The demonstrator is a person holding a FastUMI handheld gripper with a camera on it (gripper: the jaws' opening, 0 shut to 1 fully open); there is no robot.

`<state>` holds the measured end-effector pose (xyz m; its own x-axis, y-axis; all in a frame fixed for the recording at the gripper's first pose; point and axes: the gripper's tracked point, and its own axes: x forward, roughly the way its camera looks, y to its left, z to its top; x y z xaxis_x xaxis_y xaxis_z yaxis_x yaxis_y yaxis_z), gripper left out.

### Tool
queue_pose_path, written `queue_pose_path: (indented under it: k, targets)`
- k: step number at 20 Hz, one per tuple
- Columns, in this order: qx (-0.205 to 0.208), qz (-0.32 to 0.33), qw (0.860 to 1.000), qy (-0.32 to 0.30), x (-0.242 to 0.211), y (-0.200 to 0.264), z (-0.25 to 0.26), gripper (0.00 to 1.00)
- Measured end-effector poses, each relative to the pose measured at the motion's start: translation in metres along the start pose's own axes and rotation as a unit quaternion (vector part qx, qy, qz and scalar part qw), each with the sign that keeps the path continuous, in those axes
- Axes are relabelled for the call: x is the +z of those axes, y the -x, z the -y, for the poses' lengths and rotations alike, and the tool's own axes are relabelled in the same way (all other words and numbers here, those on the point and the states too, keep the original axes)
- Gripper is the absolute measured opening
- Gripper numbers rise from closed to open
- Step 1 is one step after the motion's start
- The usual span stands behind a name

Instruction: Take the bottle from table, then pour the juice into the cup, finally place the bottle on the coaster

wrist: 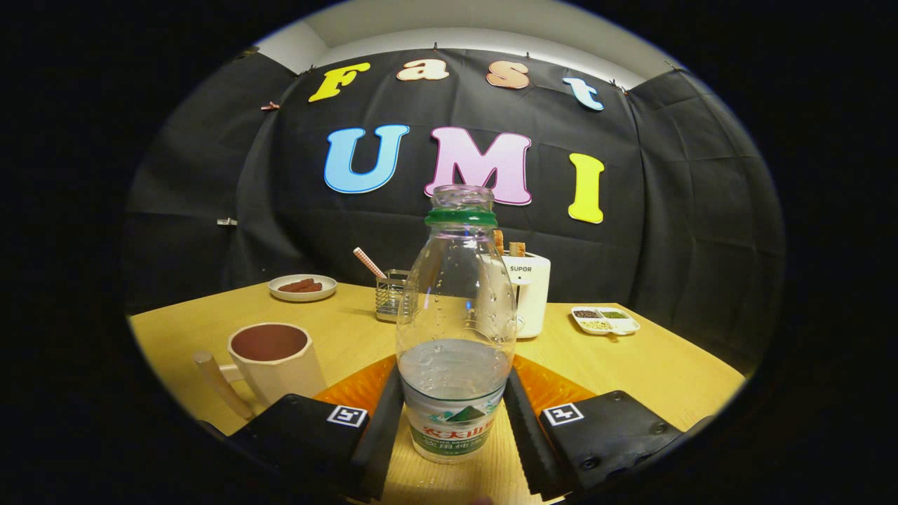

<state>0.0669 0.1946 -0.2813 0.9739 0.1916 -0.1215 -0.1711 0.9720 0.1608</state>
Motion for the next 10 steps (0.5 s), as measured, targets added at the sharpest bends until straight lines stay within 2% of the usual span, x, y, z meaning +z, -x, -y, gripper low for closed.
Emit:
queue_pose_path:
  k: [5,10]
  targets:
    - [-0.012,-0.005,1.000,0.016,0.011,0.002,0.003,0.72]
    - [-0.025,0.017,0.997,0.066,0.049,0.001,0.015,0.72]
